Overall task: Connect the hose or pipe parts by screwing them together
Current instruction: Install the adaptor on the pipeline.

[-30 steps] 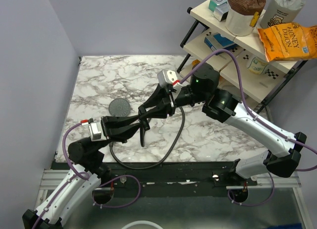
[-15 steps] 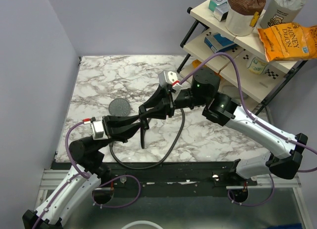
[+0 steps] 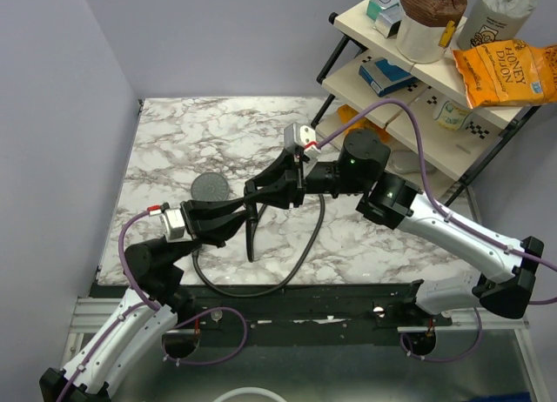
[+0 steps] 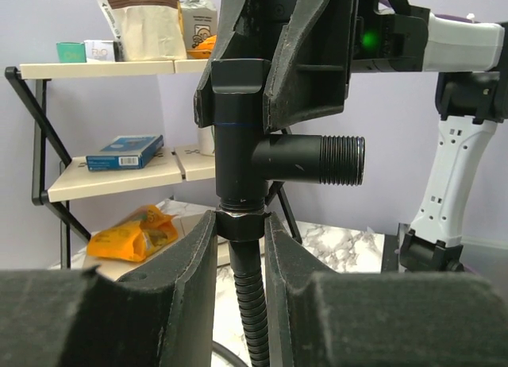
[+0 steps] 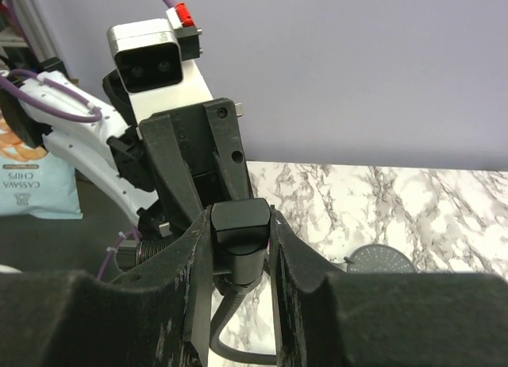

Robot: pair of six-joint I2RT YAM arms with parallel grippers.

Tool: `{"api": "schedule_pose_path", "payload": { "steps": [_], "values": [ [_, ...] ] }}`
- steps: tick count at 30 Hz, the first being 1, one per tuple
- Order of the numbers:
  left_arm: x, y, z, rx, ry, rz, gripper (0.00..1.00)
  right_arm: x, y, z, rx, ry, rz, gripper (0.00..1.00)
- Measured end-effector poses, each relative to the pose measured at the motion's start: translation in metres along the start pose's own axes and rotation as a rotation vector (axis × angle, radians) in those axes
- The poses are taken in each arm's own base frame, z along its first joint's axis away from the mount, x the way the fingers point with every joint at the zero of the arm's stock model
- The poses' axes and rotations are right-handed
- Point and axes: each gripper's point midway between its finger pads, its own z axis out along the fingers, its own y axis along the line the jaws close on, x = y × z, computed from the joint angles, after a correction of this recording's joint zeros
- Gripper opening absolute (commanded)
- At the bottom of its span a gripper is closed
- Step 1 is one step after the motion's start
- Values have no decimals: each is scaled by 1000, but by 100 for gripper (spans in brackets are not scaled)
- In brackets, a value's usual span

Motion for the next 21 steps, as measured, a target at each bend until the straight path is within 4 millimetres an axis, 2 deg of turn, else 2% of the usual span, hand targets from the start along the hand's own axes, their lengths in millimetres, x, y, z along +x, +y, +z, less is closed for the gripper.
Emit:
{"api": "schedule_pose_path", "payload": {
  "steps": [21],
  "values": [
    [2, 27, 0, -133, -9, 32, 0, 4, -33, 5, 371, -15, 110, 1]
  ]
}}
